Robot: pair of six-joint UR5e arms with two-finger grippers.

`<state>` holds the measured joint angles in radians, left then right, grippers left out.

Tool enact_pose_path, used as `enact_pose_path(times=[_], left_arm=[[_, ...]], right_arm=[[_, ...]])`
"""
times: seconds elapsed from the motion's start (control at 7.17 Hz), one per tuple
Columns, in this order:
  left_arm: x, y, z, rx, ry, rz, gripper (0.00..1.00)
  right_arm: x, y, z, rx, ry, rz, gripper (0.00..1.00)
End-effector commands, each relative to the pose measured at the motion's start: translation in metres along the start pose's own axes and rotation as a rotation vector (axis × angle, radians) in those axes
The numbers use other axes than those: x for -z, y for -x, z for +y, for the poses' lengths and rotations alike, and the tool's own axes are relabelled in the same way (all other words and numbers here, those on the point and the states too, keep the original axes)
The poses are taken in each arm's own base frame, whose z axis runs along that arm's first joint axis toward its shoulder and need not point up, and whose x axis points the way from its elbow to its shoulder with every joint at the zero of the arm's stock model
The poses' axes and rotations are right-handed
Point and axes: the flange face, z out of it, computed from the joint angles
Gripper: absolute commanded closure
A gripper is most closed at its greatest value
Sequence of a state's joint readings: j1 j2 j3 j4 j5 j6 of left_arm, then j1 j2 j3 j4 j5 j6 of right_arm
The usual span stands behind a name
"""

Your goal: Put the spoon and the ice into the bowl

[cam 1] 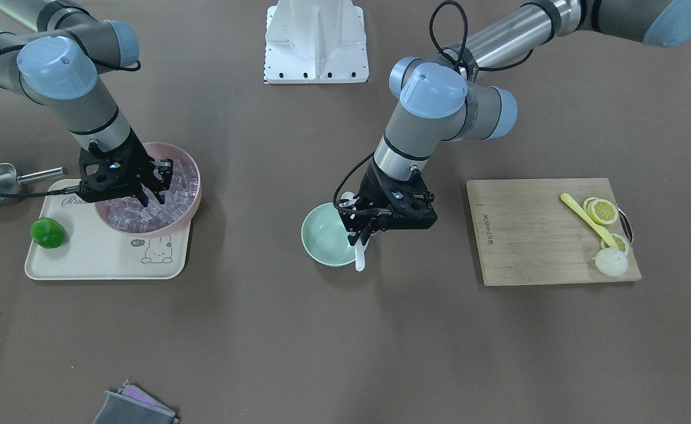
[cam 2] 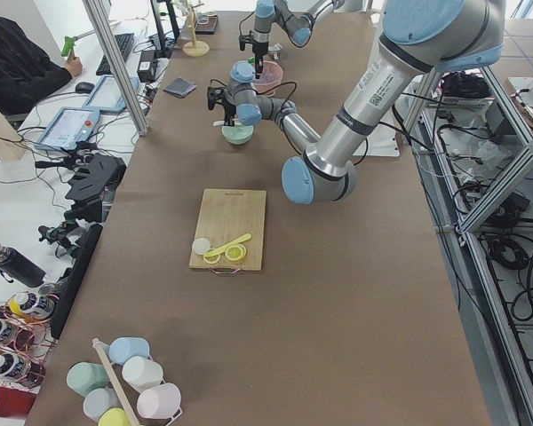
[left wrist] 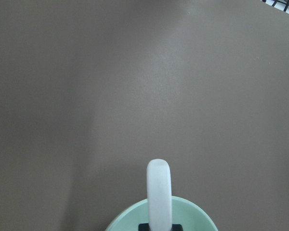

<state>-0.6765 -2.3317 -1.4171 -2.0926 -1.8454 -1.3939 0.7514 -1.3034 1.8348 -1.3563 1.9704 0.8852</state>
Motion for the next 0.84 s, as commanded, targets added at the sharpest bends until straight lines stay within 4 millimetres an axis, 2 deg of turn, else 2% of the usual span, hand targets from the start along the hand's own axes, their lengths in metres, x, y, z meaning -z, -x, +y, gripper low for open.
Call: enact_pose_path(times=[0.0, 0.14, 0.42, 0.56, 0.7], left_arm=[[-0.002, -0.001, 0.001, -0.005, 0.000, 0.010, 1.00], [-0.002, -0.001, 0.001, -0.005, 0.000, 0.010, 1.00], [-0.007, -0.004, 0.011, -0.011, -0.005, 0.009, 1.00], [-0.015, -0.006, 0.020, -0.019, -0.039, 0.007, 1.00], [-0.020, -0.008, 0.020, -0.023, -0.042, 0.018, 1.00]], right_arm=[[0.031, -0.005, -0.012, -0.015, -0.019, -0.045, 1.00], [0.052, -0.008, -0.018, -0.027, -0.018, -0.085, 1.00], [0.057, -0.004, -0.020, -0.027, -0.033, -0.097, 1.00], [0.066, 0.010, -0.028, -0.022, -0.052, -0.110, 1.00], [0.072, 0.012, -0.028, -0.017, -0.069, -0.117, 1.00]])
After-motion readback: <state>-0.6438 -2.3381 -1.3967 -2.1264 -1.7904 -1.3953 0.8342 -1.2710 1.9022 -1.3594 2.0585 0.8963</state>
